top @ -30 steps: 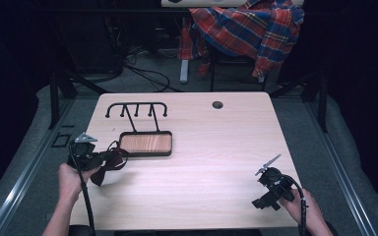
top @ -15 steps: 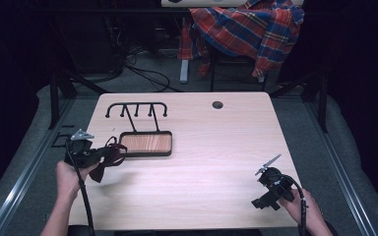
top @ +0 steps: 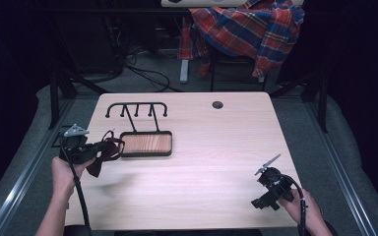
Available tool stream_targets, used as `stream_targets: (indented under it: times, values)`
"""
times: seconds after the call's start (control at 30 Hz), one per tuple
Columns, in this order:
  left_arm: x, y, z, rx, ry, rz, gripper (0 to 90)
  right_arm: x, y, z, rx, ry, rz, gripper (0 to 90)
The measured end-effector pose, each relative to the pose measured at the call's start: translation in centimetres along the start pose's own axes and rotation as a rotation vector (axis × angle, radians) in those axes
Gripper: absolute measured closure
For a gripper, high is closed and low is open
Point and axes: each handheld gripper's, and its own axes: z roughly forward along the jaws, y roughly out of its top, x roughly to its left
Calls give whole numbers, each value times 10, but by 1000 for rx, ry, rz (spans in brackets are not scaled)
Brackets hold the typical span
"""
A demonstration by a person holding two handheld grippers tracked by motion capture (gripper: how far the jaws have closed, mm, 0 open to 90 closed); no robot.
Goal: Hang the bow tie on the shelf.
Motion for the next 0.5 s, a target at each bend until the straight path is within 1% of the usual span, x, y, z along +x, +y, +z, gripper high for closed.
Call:
stream_targets:
  times: [0.07, 0.17, 0.27, 0.3, 0.33, 0.37, 0.4, 0.43, 0.47, 0.5]
  values:
    - [-1, 2, -1, -9, -2, -4, 872, -1, 1, -1, 20, -2, -19, 156]
    - [-3, 5, -3, -5, 3, -1, 872, 0, 1, -1, 16, 7, -13, 156]
    - [-3, 9, -8, -20, -1, 7, 872, 0, 1, -1, 16, 1, -12, 156]
    - [-3, 10, -8, -25, 2, 11, 872, 1, 0, 1, -13, 4, 12, 156]
    - [-2, 11, -9, -30, 2, 10, 872, -1, 2, -2, 31, -2, -25, 155]
    - [-2, 12, -9, -34, 1, 11, 872, -1, 2, -3, 38, -3, -33, 156]
    - [-1, 12, -10, -36, 1, 10, 872, 0, 2, -2, 25, -2, -21, 156]
    - [-1, 12, -10, -36, 1, 10, 871, 0, 2, -2, 25, -2, -21, 156]
    - [0, 14, -11, -40, -1, 11, 872, 1, 1, 0, 3, -1, -2, 156]
    - [0, 14, -11, -40, -1, 11, 872, 1, 1, 0, 3, -1, -2, 156]
